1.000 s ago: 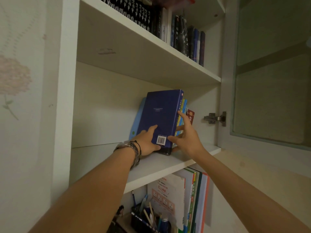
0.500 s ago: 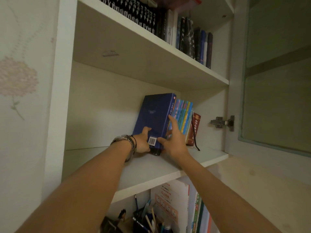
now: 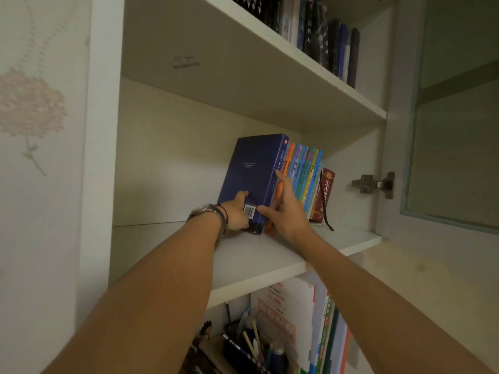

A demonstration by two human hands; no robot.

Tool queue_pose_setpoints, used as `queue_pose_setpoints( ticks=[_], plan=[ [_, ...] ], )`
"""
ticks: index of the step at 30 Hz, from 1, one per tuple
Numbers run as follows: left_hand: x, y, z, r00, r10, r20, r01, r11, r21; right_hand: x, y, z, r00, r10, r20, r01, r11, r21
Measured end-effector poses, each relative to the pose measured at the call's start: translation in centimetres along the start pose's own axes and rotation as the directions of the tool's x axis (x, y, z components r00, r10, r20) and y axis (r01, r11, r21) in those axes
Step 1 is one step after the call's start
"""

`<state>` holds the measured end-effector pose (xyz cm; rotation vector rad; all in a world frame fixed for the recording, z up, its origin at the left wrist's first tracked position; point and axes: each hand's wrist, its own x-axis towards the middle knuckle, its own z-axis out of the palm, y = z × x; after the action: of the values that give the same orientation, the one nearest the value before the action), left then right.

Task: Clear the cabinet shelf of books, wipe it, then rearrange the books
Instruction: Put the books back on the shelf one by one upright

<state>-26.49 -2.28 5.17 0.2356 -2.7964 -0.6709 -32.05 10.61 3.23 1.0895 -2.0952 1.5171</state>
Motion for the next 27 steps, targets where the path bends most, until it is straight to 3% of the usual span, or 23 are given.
queue_pose_setpoints(
  ticks=[7,13,19,27],
  plan=[
    [-0.3,0.1,0.1,1.000,-0.006,-0.003,0.006,0.999,0.034,-1.4,-0.8,-1.6,0.997,0.062,0.048,-0.047,0.966,-0.256],
    [-1.8,1.6,0.6,1.000,0.023,-0.013,-0.022,0.999,0.028,-4.8,-1.6,-6.3,0.992,0.121,0.032,-0.086,0.846,-0.527],
    [-6.1,6.3,0.9,0.959,0.257,-0.122,-0.247,0.965,0.088,-10.8,-3.0,-11.8,0.991,0.123,-0.061,-0.135,0.798,-0.587],
    [-14.4,9.2,6.1,0.844,0.502,-0.187,-0.517,0.855,-0.035,-21.9,-4.1,-15.4,0.979,0.077,-0.187,-0.178,0.768,-0.616]
  ],
)
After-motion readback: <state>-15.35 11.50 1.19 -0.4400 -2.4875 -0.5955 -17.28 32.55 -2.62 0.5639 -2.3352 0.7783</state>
